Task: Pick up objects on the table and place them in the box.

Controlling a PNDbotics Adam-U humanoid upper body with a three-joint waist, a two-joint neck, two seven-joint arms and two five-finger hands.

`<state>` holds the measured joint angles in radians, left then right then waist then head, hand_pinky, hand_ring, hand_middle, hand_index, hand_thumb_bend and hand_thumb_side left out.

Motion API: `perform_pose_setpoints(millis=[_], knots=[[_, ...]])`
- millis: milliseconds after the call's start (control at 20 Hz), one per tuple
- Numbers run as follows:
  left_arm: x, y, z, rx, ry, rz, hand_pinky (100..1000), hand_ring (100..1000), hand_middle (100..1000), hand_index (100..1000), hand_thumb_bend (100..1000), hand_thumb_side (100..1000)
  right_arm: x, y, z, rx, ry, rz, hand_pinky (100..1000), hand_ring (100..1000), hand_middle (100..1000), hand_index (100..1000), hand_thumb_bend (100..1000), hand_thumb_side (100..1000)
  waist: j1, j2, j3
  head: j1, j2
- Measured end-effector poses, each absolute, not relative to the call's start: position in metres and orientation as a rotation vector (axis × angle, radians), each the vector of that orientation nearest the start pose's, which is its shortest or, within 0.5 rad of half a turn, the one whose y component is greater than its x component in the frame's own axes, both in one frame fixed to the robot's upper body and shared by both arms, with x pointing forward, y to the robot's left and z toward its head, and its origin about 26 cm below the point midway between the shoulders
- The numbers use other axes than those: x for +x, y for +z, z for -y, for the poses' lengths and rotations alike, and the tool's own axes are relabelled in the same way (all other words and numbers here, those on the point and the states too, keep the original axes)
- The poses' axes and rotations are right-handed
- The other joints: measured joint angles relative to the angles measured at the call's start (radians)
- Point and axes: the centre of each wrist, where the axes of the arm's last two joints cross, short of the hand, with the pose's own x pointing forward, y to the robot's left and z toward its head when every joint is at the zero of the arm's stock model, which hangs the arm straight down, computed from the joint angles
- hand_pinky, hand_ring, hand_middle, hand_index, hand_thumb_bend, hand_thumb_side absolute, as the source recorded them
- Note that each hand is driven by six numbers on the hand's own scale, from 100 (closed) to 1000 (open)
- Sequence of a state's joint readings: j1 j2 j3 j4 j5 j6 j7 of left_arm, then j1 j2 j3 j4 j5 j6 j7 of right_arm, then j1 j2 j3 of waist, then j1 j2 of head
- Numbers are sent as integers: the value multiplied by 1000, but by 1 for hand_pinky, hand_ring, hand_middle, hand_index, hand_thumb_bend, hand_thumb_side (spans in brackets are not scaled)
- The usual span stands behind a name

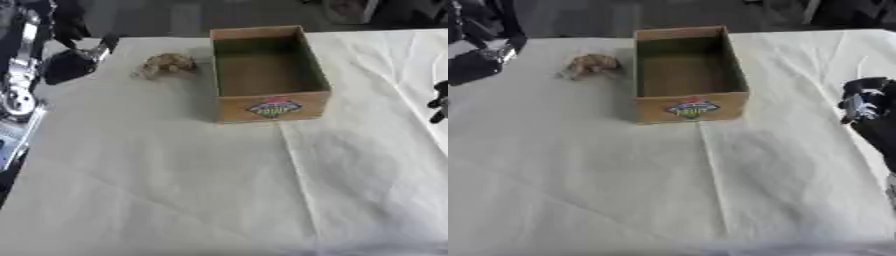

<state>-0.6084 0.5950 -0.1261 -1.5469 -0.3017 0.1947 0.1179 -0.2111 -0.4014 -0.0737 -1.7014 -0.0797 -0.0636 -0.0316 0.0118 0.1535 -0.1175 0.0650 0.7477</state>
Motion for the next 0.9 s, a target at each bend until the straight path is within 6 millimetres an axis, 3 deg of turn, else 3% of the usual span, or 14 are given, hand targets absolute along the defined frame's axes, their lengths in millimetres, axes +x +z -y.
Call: perform_pose_setpoints(millis=[250, 650, 900], knots=[[420, 234, -293, 971, -807, 1760, 531, 539, 554, 697, 613, 233, 321, 120, 327, -269, 250, 1971, 382, 527, 600, 623, 100, 349, 18, -8, -15, 7, 4], [467, 213, -295, 977, -965, 1542, 581, 583, 591, 715, 665, 245, 321, 120, 327, -262, 274, 1964, 382, 527, 600, 623, 100, 351, 41, -10, -59, 17, 7], [484, 195, -305, 911, -1002, 1433, 604, 597, 594, 709, 651, 197, 323, 123, 324, -249, 296, 1967, 381, 527, 600, 623, 100, 352, 54, 6, -102, 31, 6]])
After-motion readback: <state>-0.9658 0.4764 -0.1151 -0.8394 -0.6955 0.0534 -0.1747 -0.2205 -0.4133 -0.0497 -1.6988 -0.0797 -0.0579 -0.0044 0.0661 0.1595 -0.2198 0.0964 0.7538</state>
